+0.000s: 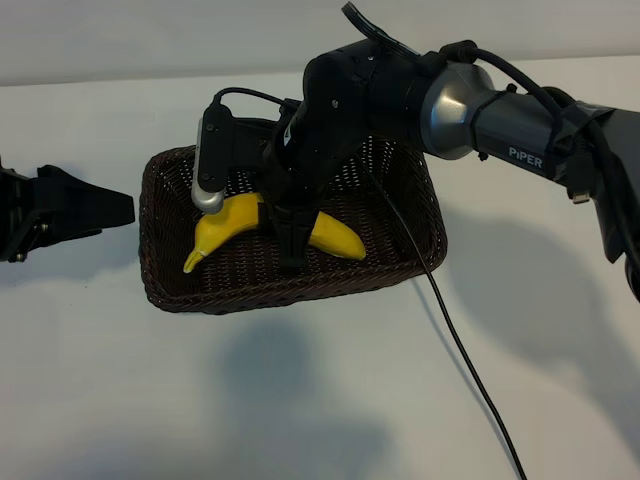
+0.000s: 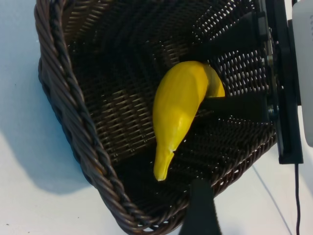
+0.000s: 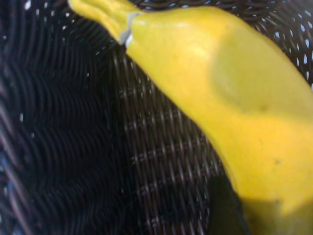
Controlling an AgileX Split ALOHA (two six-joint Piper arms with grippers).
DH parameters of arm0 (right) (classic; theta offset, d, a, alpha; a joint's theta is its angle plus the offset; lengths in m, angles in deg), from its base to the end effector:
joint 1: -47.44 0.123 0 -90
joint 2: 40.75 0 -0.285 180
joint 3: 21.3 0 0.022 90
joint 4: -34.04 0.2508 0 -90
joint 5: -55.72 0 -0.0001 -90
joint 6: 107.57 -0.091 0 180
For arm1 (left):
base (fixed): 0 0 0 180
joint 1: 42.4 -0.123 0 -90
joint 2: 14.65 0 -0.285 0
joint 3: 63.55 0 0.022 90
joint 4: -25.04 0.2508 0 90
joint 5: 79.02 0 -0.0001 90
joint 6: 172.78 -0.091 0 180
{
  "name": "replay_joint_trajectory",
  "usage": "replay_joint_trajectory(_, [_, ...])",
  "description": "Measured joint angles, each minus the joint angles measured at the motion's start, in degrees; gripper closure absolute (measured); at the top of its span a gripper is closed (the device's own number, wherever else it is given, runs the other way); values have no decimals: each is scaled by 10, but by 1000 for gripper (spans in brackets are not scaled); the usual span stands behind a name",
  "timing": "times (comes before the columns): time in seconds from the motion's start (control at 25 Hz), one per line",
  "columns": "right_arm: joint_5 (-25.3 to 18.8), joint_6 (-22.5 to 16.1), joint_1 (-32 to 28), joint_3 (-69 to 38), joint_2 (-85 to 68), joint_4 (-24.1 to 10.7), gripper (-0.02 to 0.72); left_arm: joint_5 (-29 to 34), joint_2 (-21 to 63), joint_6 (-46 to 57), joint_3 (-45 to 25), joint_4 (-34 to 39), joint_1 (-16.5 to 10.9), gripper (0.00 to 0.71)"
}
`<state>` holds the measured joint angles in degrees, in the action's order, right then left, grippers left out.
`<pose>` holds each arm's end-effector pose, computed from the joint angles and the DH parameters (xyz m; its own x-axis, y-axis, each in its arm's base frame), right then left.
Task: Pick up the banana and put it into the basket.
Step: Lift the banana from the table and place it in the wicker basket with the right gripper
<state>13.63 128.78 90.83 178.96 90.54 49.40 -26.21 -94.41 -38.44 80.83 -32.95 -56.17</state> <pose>0.3318 0.3359 0.1885 0.0638 -0.8944 -0.4426 -0.9750 0.0388 -0.2188 0.2269 -0.0077 0.2576 -0.8392 -0.1842 -0.5116 0.1732 0.8013 -0.5726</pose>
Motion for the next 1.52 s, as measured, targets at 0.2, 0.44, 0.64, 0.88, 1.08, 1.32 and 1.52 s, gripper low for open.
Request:
replay_joint_trajectory(0.2, [1,0,0,0,5,7,277,0,0,0,0,0,0,133])
replay_joint_trajectory(0.44, [-1,0,0,0,33,11,277,4,0,-1,0,-1,0,133])
replay_joint_trajectory(0.64, [-1,-2,0,0,34,11,277,4,0,-2,0,-4,0,133])
replay_joint_trajectory(0.88, [-3,-9,0,0,34,11,277,4,0,-2,0,-4,0,133])
replay_joint_trajectory(1.08, [-11,-23,0,0,34,7,222,4,0,-2,0,-4,0,133])
replay_joint_trajectory(1.32, [-14,-49,0,0,33,-12,-14,4,0,-3,0,-4,0,133])
replay_joint_trajectory(1.52, [-15,-66,0,0,19,-19,-2,4,0,-4,0,-4,0,133])
